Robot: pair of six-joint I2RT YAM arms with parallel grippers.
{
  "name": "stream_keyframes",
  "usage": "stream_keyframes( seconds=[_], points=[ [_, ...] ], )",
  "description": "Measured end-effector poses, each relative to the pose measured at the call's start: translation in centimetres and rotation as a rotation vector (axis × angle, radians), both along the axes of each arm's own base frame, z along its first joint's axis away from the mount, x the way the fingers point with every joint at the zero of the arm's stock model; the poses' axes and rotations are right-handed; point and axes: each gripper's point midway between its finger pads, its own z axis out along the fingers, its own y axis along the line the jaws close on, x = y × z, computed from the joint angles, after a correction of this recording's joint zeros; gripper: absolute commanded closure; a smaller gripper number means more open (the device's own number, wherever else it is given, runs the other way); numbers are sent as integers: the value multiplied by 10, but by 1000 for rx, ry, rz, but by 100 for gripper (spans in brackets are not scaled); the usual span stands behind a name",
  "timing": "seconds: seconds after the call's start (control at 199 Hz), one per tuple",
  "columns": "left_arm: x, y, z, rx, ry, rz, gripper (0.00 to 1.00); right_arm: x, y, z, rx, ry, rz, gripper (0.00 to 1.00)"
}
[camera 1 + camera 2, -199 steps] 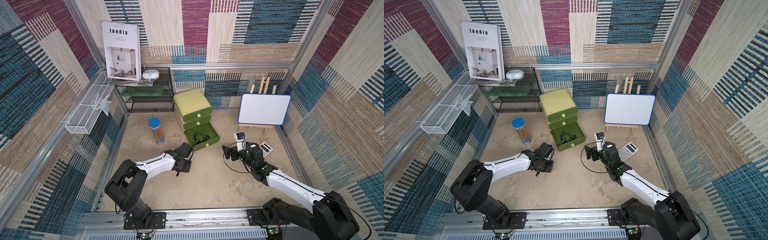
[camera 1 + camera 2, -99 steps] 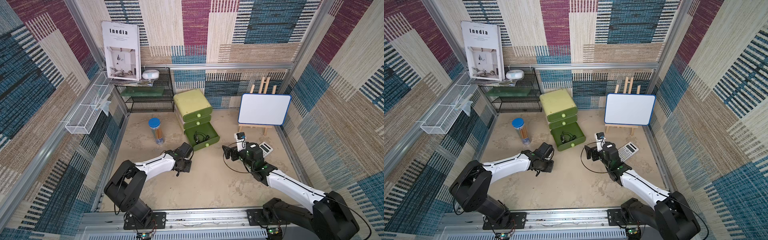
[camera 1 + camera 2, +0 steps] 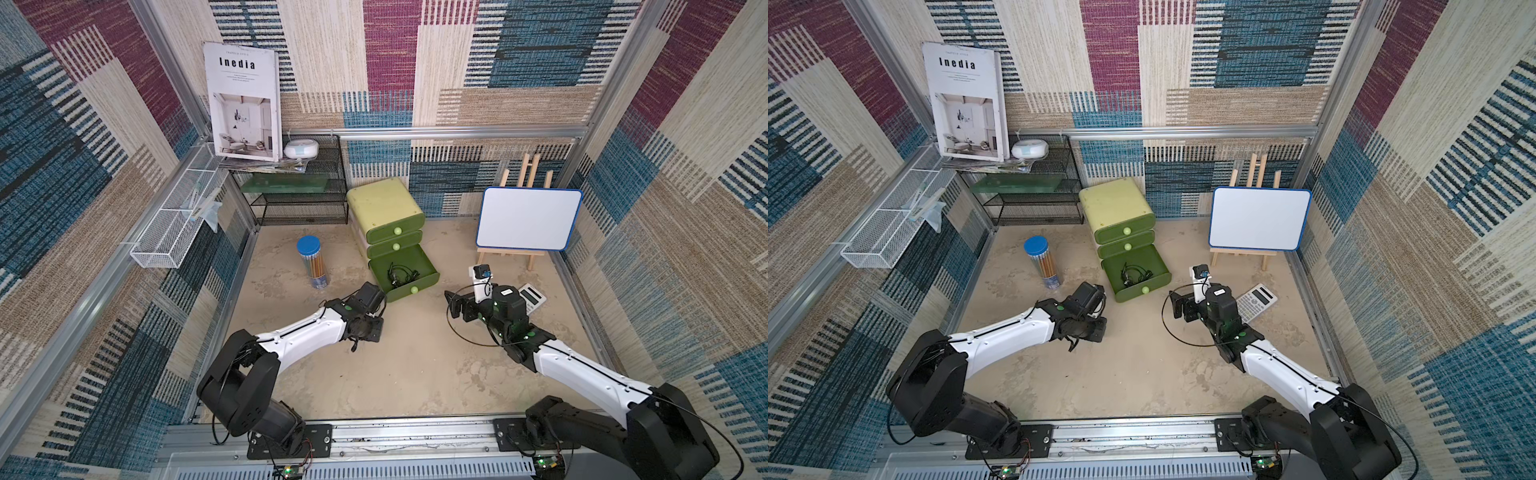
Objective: Place the wired earphones into the drawer by color
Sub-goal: Pick up the wired earphones from the center of the board, then place the wired earphones in the drawer.
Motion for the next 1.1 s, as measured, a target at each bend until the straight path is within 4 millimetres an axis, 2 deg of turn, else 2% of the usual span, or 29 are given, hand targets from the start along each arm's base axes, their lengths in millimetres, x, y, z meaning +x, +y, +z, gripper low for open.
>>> stream_keyframes(
  seconds=[0.326,0.642,0.853,1.103],
  points=[
    [21,-17,42,-56,-91,-21,100,-1,-1,0,-1,-1,-4,1],
    [66,-50,86,-108,-204,-59,100,-1,-3,2,-2,-11,-13,1],
    [93,-69,101,-143,-272,-66,100,-4,-7,4,0,-21,-21,1],
    [121,-84,102,-157,-338,-45,100,-6,-10,11,11,-51,-34,1]
  ],
)
